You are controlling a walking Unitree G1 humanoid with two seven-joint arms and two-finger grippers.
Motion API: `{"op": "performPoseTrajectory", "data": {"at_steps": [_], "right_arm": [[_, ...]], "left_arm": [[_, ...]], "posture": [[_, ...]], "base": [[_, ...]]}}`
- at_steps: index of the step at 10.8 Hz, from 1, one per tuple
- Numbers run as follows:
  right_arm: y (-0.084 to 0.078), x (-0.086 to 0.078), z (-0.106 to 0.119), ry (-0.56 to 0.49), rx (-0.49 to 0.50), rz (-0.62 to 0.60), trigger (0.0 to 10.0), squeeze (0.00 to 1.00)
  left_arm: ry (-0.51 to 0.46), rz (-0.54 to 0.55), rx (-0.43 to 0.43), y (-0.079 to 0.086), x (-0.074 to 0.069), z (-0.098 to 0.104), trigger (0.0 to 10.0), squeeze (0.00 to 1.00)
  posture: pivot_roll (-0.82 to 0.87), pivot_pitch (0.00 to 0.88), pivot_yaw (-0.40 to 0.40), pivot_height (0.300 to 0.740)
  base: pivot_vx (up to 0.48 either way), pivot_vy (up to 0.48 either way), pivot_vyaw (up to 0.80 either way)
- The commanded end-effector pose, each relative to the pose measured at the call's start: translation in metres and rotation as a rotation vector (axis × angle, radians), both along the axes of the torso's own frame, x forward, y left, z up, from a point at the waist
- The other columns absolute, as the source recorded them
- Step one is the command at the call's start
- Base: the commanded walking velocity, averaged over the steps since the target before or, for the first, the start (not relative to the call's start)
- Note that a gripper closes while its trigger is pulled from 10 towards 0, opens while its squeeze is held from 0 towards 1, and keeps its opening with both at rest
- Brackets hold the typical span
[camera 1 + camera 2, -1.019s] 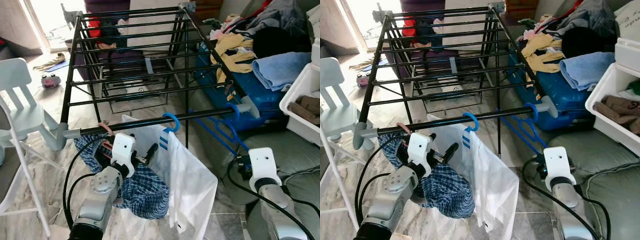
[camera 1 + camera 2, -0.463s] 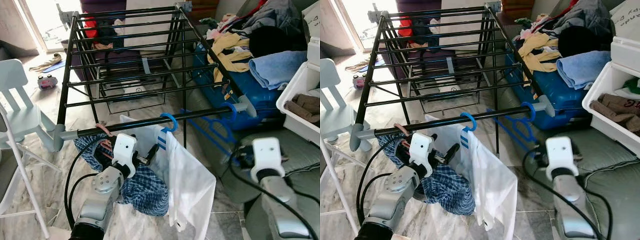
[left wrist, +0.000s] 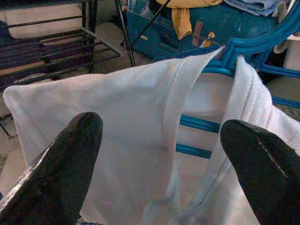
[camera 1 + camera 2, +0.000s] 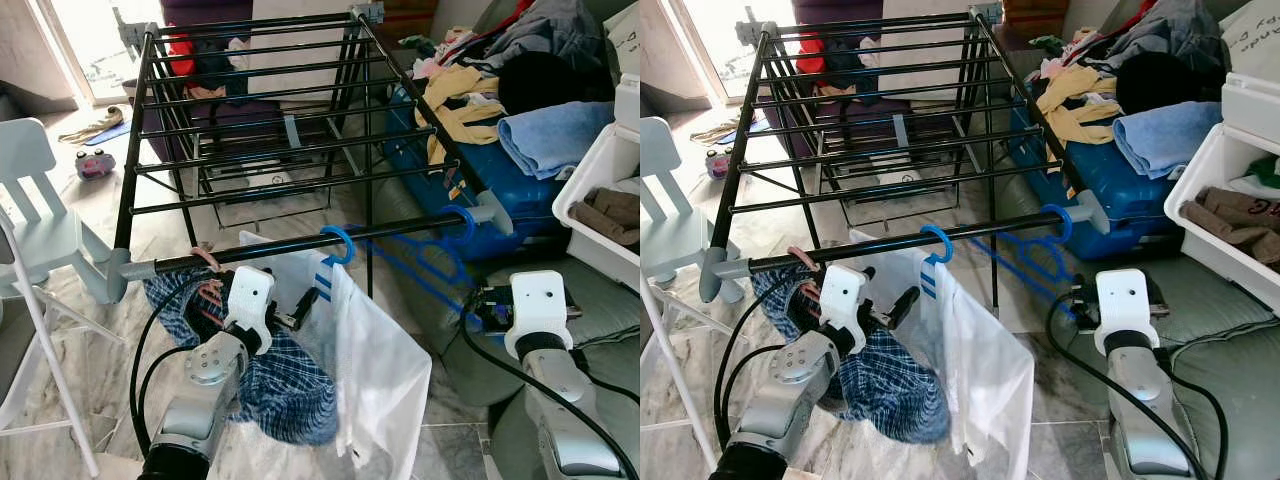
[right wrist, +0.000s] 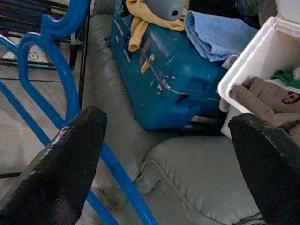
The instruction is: Hang hanger
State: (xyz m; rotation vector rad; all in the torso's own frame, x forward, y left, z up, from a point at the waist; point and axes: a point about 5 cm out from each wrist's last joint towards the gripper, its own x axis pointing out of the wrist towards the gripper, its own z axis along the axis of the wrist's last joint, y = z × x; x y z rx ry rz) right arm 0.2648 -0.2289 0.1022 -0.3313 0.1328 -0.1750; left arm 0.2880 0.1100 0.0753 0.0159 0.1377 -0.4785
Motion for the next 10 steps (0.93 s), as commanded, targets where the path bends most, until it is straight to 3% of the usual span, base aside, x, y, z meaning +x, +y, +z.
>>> {"op": "performPoseTrajectory", "data": {"at_steps": [1,7,10], "right_arm": [[0.001,0.001,0.005,-0.028,0.003,0.004,10.0,1.00],[0.002,0.004,0.006,-0.034,0.017,-0.003,10.0,1.00],[0.009,0.011,0.010,-0.058,0.028,0.026,10.0,1.00]], "left_arm": [[0.002,0.002,0.006,0.000,0.002,0.001,10.0,0.00],[0.000,0.001,0.007,0.000,0.002,0.001,10.0,0.00],[-0.038,0.038,0.027,0.016,0.006,0.011,10.0,0.00]], "posture": [[-0.19,0.000,0.017,0.740],[-0.19,0.000,0.012,0.740],[-0.15,0.000,0.009,0.740]], "base": [[-0.292,0.000,0.00],[-0.349,0.000,0.00],[-0.352,0.000,0.00]]}}
